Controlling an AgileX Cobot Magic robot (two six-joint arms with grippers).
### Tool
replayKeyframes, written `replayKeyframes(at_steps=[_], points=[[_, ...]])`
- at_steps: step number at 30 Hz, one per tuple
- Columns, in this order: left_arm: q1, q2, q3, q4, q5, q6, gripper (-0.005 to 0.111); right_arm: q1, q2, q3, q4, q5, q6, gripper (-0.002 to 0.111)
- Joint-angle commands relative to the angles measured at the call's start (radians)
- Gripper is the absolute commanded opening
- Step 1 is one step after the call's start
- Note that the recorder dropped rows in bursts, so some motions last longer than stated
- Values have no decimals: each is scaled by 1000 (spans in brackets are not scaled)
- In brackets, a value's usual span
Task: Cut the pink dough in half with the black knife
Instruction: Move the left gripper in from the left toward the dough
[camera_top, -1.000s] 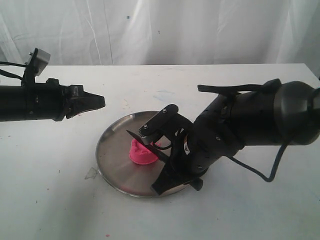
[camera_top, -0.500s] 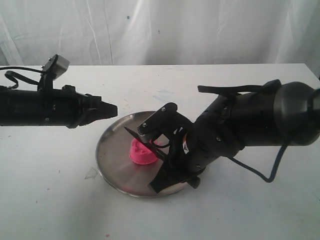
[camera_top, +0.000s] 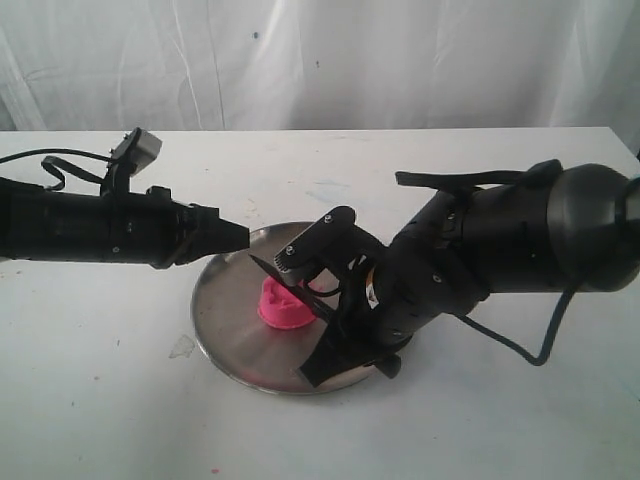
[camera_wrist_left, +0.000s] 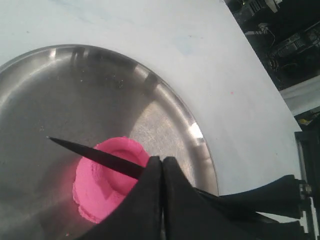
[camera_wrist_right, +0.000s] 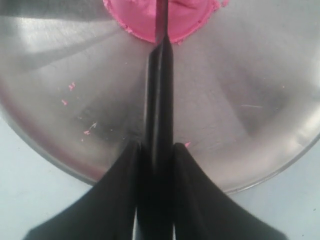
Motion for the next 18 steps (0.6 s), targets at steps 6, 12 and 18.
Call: replayKeyframes(at_steps=[6,12,18], points=[[-5,27,-8,-23,26,7,0,-2,21,1,-1,3,7,0],[-5,27,-18,-23,31,7,0,-2,36,1,-1,1,7,0],[-5,27,-18,-23,16,7,0,-2,36,1,-1,1,7,0]])
